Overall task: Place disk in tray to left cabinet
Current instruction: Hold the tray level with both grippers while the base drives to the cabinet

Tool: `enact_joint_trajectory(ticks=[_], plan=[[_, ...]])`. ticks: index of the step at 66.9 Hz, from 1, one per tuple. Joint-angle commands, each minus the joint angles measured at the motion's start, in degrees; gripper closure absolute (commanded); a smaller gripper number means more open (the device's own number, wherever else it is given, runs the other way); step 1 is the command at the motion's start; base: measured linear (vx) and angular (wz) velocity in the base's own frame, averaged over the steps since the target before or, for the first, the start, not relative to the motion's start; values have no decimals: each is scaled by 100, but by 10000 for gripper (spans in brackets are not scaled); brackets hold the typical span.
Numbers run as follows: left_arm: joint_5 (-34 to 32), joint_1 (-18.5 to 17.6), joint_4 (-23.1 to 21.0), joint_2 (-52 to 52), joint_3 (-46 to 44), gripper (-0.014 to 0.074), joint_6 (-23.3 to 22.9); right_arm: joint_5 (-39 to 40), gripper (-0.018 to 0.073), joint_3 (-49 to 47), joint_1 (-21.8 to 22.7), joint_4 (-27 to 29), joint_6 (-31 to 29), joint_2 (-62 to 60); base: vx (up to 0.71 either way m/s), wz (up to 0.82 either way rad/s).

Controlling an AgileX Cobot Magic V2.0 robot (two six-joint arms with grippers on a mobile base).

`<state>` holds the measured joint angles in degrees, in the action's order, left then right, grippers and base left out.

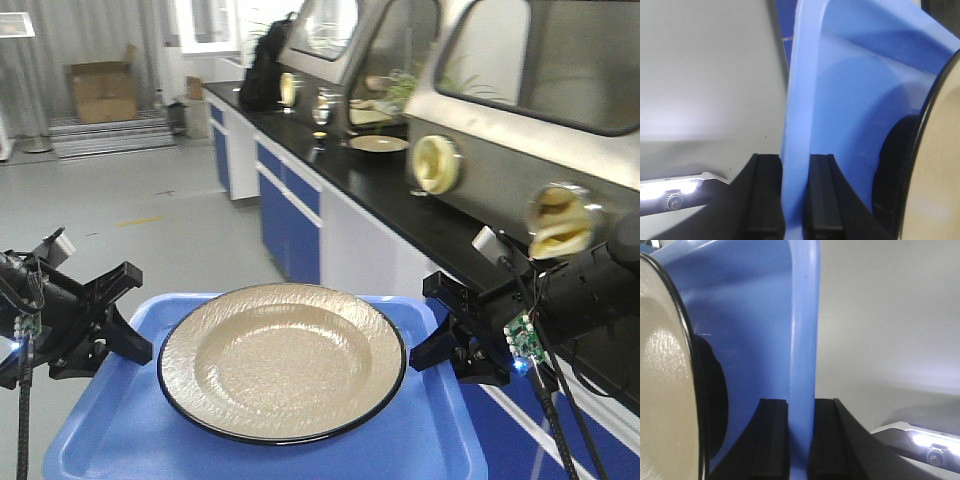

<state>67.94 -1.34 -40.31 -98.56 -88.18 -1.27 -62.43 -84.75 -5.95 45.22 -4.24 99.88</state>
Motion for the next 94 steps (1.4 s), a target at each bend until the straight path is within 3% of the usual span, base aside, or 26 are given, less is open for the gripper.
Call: enact_joint_trajectory(ticks=[1, 50, 94], plan=[[252, -237, -1576, 309, -175, 596, -91, -313, 564, -247, -201, 1624, 27, -348, 14, 48], [257, -237, -1576, 309, -175, 596, -91, -313, 564, -247, -201, 1624, 27, -348, 23, 43], [257, -242, -1576, 309, -175, 596, -91, -320, 564, -247, -201, 1623, 27, -348, 47, 6]])
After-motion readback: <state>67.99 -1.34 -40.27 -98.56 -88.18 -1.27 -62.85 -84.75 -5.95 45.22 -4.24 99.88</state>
